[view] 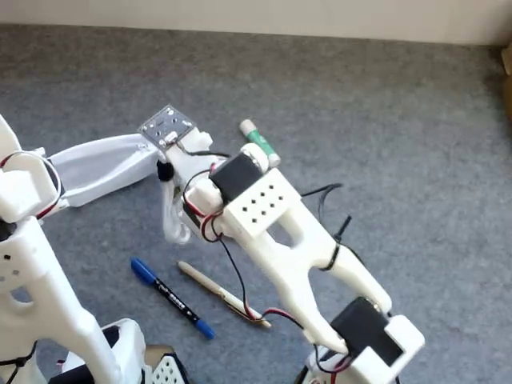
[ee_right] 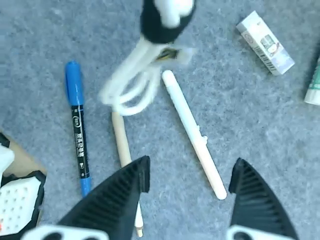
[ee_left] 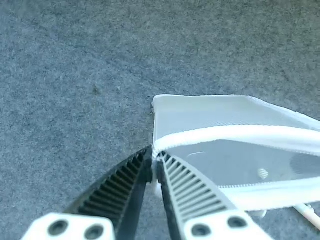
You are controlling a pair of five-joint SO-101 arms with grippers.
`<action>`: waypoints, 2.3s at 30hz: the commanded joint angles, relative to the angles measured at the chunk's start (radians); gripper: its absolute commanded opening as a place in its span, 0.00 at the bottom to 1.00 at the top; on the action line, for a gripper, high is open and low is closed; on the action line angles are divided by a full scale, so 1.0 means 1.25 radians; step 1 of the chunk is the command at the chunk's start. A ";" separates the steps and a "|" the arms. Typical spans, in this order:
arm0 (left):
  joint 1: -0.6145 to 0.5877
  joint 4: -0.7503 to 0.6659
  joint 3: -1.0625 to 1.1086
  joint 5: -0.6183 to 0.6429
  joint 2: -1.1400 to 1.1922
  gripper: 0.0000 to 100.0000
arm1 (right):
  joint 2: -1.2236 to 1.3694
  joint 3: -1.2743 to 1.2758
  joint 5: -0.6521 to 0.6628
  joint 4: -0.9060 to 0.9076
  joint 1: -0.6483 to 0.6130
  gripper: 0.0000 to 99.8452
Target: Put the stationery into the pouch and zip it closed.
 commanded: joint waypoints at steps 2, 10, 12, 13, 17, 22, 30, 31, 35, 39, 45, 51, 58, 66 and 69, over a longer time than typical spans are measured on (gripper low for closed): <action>-0.006 -0.016 -0.003 0.007 0.001 0.01 | -0.050 -0.013 0.005 0.026 -0.030 0.24; -0.088 -0.101 0.037 0.037 -0.001 0.01 | -0.003 0.050 0.010 0.002 -0.050 0.24; -0.102 -0.104 0.039 0.037 -0.001 0.01 | 0.001 0.104 0.010 -0.062 -0.050 0.24; -0.109 -0.104 0.039 0.037 -0.001 0.01 | 0.002 0.133 0.010 -0.098 -0.050 0.24; -0.134 -0.104 0.035 0.038 -0.001 0.01 | 0.004 0.225 0.016 -0.224 -0.050 0.24; -0.144 -0.104 0.039 0.038 -0.002 0.01 | 0.006 0.314 0.086 -0.350 -0.050 0.24; -0.141 -0.103 0.040 0.039 -0.001 0.01 | 0.053 0.353 0.088 -0.449 -0.050 0.24; -0.141 -0.103 0.040 0.039 -0.001 0.01 | 0.087 0.353 0.088 -0.449 -0.047 0.24; -0.139 -0.106 0.051 0.041 -0.004 0.01 | 0.215 0.279 0.087 -0.452 -0.045 0.24; -0.139 -0.133 0.080 0.041 -0.006 0.01 | 0.268 0.213 0.085 -0.452 -0.026 0.24; -0.139 -0.137 0.087 0.041 -0.006 0.01 | 0.311 0.201 0.088 -0.454 -0.004 0.24; -0.138 -0.134 0.088 0.041 -0.006 0.01 | 0.375 0.180 0.090 -0.457 0.006 0.09; -0.138 -0.133 0.088 0.041 -0.006 0.01 | 0.379 0.168 0.086 -0.433 0.033 0.01; -0.099 -0.131 0.087 0.042 -0.006 0.01 | 0.290 0.137 0.087 -0.315 0.060 0.00; -0.078 -0.131 0.088 0.042 -0.006 0.01 | 0.226 0.157 0.083 -0.310 0.080 0.00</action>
